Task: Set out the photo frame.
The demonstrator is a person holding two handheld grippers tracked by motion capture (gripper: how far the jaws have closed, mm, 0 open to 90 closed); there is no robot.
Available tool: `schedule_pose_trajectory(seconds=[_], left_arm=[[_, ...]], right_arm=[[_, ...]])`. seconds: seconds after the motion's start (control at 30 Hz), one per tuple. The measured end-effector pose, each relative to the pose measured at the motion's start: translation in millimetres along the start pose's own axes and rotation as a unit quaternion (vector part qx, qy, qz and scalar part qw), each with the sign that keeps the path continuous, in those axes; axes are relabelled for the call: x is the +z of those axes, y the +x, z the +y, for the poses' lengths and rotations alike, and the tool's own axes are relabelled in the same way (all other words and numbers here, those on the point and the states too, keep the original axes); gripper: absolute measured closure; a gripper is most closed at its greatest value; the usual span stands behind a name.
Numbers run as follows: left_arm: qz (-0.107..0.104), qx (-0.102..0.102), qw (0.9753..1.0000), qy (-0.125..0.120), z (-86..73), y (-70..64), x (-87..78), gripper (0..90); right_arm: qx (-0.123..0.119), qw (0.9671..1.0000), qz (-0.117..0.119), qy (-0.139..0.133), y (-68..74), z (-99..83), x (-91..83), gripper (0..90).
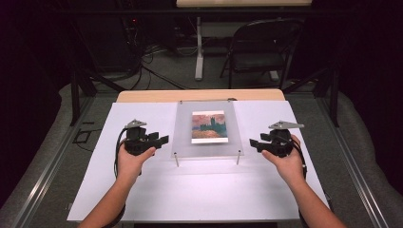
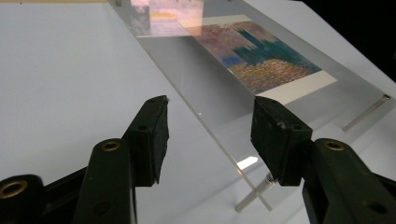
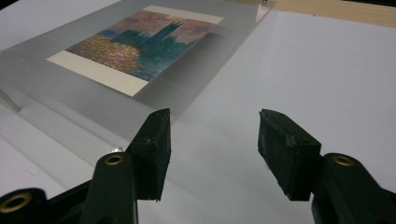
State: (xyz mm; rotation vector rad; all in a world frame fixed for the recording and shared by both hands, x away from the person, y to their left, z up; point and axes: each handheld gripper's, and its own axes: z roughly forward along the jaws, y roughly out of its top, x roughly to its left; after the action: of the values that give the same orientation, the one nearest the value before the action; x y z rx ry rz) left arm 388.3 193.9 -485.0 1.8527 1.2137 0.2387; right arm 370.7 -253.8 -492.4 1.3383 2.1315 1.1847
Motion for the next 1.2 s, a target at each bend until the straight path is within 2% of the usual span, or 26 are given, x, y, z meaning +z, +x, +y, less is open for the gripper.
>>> schedule_pose_trajectory(seconds=[0.07, 0.17, 0.3, 0.37, 0.5, 0.6, 0.73, 0.9, 1.0, 1.07, 1.2], left_arm=[[0.004, 0.000, 1.0000, 0.002, 5.7, 0.7, 4.3, 46.7], [0.004, -0.014, 0.9999, 0.008, 16.7, 4.7, 10.5, 46.6], [0.012, -0.039, 0.9991, 0.013, 30.0, 11.6, 18.7, 43.4], [0.022, -0.042, 0.9988, 0.015, 40.7, 15.6, 22.4, 42.8], [0.019, -0.051, 0.9984, 0.013, 50.6, 19.5, 24.5, 42.7], [0.022, -0.058, 0.9980, 0.010, 59.7, 21.8, 26.8, 42.7], [0.032, -0.057, 0.9978, 0.014, 71.0, 24.4, 30.2, 43.3], [0.022, -0.070, 0.9971, 0.022, 82.9, 27.8, 35.8, 44.7], [0.030, -0.068, 0.9967, 0.033, 89.0, 29.1, 39.8, 44.7], [0.044, -0.065, 0.9963, 0.035, 91.8, 29.6, 44.5, 44.5], [0.048, -0.075, 0.9954, 0.034, 93.8, 32.3, 53.9, 42.1]], right_arm=[[-0.002, 0.9999, 0.001, 0.011, -2.5, 7.8, 3.9, 46.9], [0.008, 0.9997, 0.010, 0.021, -7.3, 17.2, 10.0, 49.6], [0.006, 0.9994, 0.010, 0.034, -10.5, 29.6, 18.4, 52.5], [0.007, 0.9991, 0.011, 0.040, -10.9, 37.3, 24.1, 54.2], [0.005, 0.9990, 0.013, 0.042, -11.4, 51.0, 34.6, 54.1], [0.012, 0.9988, 0.013, 0.045, -11.7, 60.5, 41.4, 54.1], [0.026, 0.9984, 0.021, 0.046, -14.5, 72.3, 49.6, 54.1], [0.045, 0.9973, 0.014, 0.056, -16.9, 85.3, 58.6, 54.3], [0.060, 0.9964, 0.016, 0.059, -16.6, 91.2, 65.3, 54.6], [0.062, 0.9961, 0.014, 0.062, -16.2, 94.5, 70.2, 54.5], [0.079, 0.9945, 0.009, 0.067, -16.9, 97.0, 82.5, 54.5]])
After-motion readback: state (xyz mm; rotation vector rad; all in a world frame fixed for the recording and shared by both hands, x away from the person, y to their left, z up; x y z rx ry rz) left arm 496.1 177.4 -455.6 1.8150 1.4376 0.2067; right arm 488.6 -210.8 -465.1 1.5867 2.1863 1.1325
